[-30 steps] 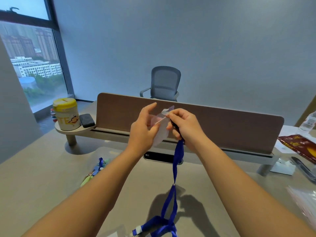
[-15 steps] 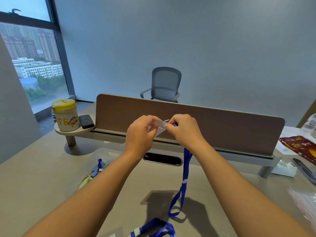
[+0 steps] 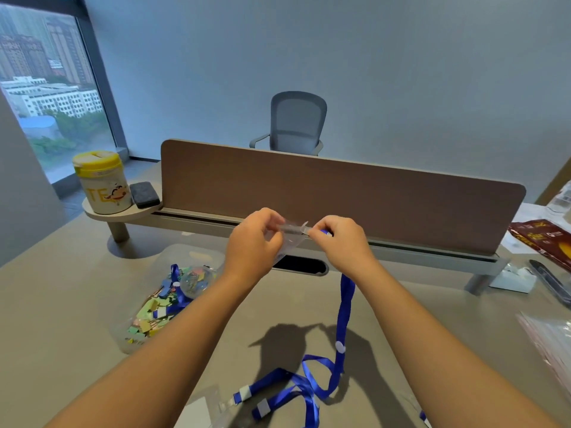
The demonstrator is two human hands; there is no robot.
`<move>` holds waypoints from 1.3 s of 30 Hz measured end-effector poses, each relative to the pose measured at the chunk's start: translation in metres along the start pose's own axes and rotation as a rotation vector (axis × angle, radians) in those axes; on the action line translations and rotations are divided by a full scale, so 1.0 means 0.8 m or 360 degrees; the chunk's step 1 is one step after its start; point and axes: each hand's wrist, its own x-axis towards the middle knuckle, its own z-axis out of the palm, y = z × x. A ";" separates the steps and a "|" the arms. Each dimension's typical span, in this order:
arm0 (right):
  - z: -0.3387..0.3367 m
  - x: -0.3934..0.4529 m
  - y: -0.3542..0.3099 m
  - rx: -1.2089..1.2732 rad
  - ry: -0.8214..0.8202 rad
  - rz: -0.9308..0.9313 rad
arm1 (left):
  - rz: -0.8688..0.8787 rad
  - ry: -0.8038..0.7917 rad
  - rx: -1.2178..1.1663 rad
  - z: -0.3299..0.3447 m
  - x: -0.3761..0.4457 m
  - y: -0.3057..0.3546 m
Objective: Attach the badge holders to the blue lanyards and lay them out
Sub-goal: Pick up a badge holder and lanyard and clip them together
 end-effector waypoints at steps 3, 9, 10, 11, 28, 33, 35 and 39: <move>0.013 -0.007 0.028 0.0209 -0.0018 0.0129 | -0.0129 -0.0117 0.0089 0.017 -0.025 -0.021; 0.064 -0.055 0.126 0.0035 -0.0324 0.0414 | -0.0235 -0.0314 0.0138 0.049 -0.085 -0.053; 0.076 -0.067 0.144 -0.0016 -0.0397 0.0456 | -0.0238 -0.0314 0.0139 0.054 -0.094 -0.057; 0.087 -0.080 0.160 -0.0072 -0.0483 0.0509 | -0.0246 -0.0319 0.0153 0.058 -0.104 -0.060; 0.123 -0.154 0.223 -0.0459 -0.0943 0.0518 | -0.0083 -0.0447 0.0288 0.098 -0.171 -0.072; 0.129 -0.175 0.228 -0.0694 -0.0853 0.0348 | -0.0075 -0.0489 0.0343 0.110 -0.182 -0.070; 0.131 -0.178 0.230 -0.0660 -0.0774 0.0329 | -0.0056 -0.0496 0.0350 0.111 -0.186 -0.071; 0.129 -0.178 0.236 -0.0533 -0.0619 0.0372 | -0.0060 -0.0484 0.0344 0.109 -0.189 -0.072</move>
